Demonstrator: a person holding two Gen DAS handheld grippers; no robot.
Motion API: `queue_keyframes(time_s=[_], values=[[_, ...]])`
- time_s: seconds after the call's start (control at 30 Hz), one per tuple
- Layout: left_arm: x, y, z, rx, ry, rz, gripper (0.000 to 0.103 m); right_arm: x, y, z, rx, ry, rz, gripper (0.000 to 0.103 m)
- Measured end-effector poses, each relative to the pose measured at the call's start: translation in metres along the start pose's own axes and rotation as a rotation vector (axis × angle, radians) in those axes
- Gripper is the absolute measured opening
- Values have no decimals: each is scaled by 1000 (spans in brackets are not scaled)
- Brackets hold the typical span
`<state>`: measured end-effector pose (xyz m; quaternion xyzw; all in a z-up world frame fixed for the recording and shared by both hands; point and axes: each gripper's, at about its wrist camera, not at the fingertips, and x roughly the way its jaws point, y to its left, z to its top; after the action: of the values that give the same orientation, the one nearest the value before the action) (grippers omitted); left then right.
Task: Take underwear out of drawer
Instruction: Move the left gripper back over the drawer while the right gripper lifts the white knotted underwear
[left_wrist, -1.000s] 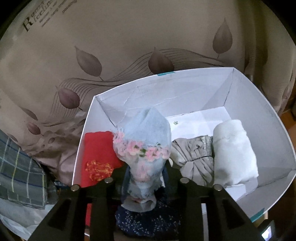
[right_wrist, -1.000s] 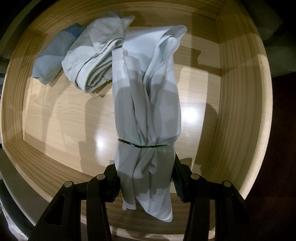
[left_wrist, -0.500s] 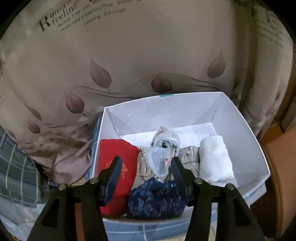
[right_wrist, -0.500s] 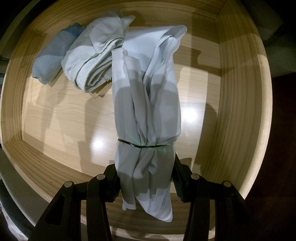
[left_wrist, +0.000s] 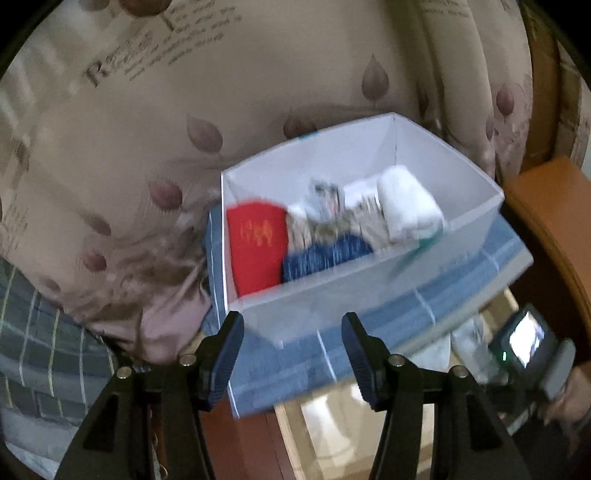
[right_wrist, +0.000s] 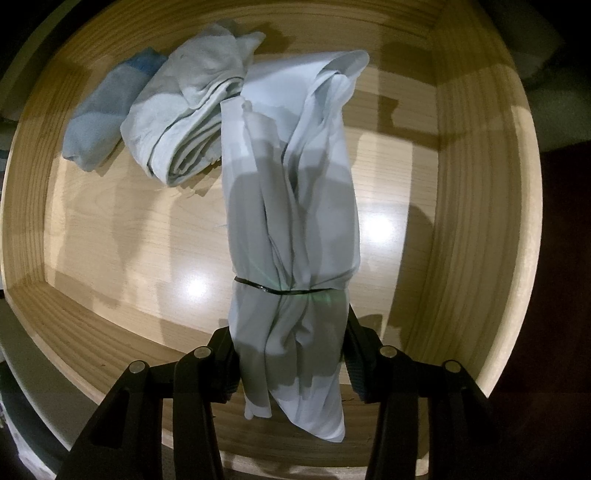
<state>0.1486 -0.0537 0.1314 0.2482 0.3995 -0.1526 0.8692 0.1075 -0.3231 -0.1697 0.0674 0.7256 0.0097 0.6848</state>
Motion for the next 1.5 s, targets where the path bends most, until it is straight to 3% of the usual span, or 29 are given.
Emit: queue_keyframes(time_s=[0.23, 0.37, 0.47, 0.8, 1.0, 1.17, 1.5], values=[[34, 3, -79, -229, 114, -34, 56, -2, -2, -1, 1, -7, -18, 42], [51, 3, -115, -348, 154, -15, 56, -3, 0, -3, 4, -14, -25, 41], [58, -4, -132, -374, 160, 23, 56, -4, 2, -4, 2, -18, -36, 41], [76, -26, -164, -395, 210, 30, 56, -20, 25, -11, -43, -96, -128, 39], [77, -7, -174, -541, 213, -17, 56, -36, 39, -19, -92, -182, -186, 38], [70, 3, -178, -608, 179, 21, 56, -49, 57, -25, -138, -249, -228, 38], [59, -8, -173, -555, 144, 58, 56, -81, 83, -60, -229, -406, -307, 36]])
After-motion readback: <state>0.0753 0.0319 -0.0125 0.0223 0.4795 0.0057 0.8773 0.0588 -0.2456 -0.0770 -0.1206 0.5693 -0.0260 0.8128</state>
